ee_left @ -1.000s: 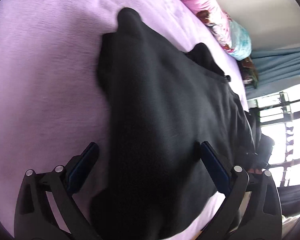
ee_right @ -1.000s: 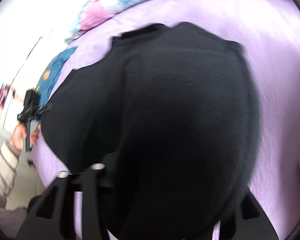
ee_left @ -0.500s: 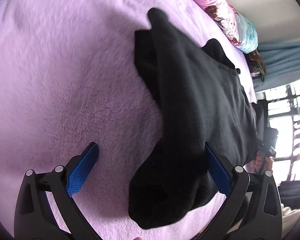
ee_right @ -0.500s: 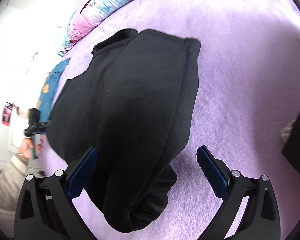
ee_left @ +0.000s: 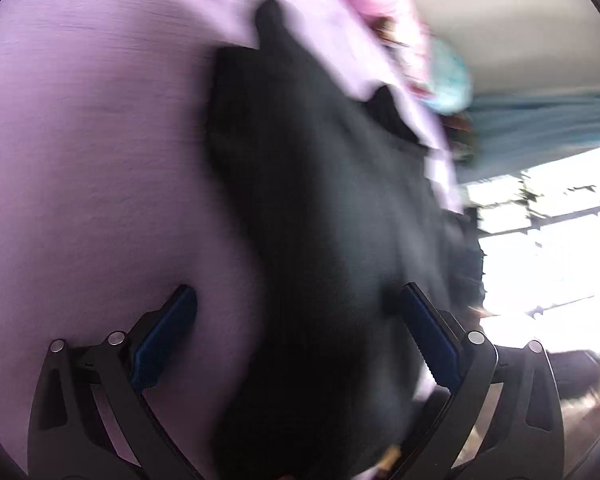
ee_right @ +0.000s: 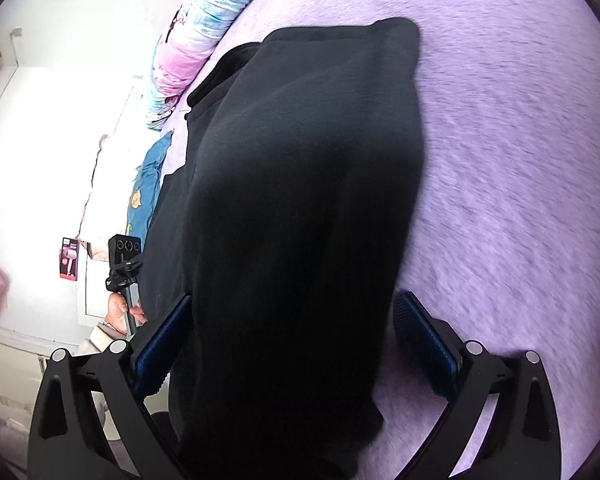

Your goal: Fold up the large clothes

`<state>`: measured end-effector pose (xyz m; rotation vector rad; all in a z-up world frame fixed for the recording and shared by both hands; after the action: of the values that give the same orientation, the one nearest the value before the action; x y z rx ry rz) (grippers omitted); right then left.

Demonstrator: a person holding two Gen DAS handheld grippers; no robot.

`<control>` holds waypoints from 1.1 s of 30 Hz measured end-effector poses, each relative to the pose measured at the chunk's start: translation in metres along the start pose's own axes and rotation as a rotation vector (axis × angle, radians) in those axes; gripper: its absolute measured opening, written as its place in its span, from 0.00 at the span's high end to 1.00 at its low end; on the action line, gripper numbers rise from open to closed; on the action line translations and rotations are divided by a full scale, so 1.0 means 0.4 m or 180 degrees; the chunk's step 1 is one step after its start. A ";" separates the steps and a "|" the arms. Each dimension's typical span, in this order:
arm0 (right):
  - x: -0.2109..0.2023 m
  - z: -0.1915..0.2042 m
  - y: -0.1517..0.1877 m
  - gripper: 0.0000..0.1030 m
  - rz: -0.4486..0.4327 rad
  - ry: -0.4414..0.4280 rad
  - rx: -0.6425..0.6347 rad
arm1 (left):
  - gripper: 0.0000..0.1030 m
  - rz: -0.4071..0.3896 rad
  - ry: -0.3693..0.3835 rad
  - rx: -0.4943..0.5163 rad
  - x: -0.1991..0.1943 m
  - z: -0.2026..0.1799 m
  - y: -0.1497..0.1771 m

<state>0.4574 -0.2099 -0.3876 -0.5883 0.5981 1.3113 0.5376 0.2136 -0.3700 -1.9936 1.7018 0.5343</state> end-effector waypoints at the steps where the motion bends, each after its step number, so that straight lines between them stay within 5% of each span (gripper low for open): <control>1: 0.003 0.002 0.003 0.05 0.0013 -0.0005 -0.0020 | 0.06 0.0081 0.0018 0.0141 0.031 -0.025 0.005; 3: 0.018 0.006 -0.002 0.05 0.0049 -0.0024 -0.0032 | 0.05 0.0183 -0.0143 0.0159 0.083 -0.022 0.000; 6: 0.039 0.016 -0.014 0.05 0.0114 -0.0067 -0.0055 | 0.06 0.0096 0.0196 -0.0190 0.068 0.009 -0.022; 9: 0.074 0.048 -0.017 0.05 0.0204 -0.0170 -0.0166 | 0.06 0.0154 0.0158 -0.0111 0.066 0.003 -0.011; 11: 0.093 0.068 -0.019 0.14 0.0259 -0.0244 -0.0197 | 0.08 0.0160 0.0137 -0.0039 0.062 -0.006 -0.004; 12: 0.107 0.076 -0.019 0.32 0.0302 -0.0233 -0.0213 | 0.11 0.0167 0.0120 -0.0015 0.060 -0.009 -0.001; 13: 0.117 0.073 -0.013 0.33 0.0327 -0.0155 -0.0228 | 0.13 0.0164 0.0109 -0.0032 0.057 -0.008 0.002; 15: 0.122 0.068 -0.010 0.41 0.0356 -0.0077 -0.0228 | 0.43 0.0168 0.0170 -0.0104 0.049 -0.007 0.008; 18: 0.110 0.049 -0.004 0.59 0.0340 -0.0068 -0.0154 | 0.55 0.0180 0.0183 -0.0160 0.048 -0.002 0.016; 25: 0.095 0.081 -0.014 0.74 0.0214 -0.0155 -0.0141 | 0.67 0.0103 0.0208 -0.0164 0.008 -0.015 0.032; 33: 0.017 0.185 -0.021 0.77 0.0044 -0.0202 -0.0380 | 0.71 0.0020 0.0147 -0.0069 -0.058 -0.088 0.051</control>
<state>0.4721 -0.1549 -0.3389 -0.6388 0.4749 1.3804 0.5138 0.2096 -0.3299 -2.0310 1.7372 0.5148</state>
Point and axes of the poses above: each gripper's, at about its wrist camera, not at the fingertips, and x roughly the way its jaws point, z to its left, y to its underside, the point moved 7 cm from there along x, roughly the way its jaws point, and after that the axes turned 3 degrees about -x, right-handed, at the moved point
